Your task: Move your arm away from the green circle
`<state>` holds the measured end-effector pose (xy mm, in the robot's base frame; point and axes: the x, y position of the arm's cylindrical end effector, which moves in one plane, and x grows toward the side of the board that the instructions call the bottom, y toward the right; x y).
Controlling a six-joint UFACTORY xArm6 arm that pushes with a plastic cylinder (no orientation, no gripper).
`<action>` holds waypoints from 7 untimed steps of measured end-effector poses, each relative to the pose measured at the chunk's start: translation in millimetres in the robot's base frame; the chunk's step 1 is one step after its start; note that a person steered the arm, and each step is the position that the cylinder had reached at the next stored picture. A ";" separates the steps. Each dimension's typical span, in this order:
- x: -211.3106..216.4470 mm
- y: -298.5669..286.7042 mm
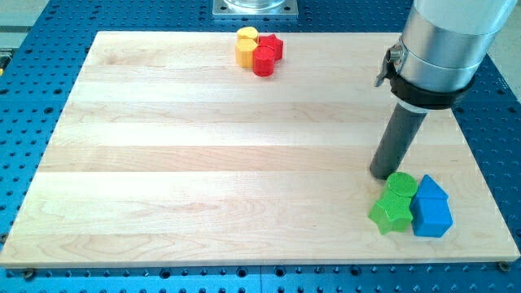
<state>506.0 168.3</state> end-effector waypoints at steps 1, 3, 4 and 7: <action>0.0 0.0; -14.7 -14.7; -14.6 -14.7; -32.5 -36.7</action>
<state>473.5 131.6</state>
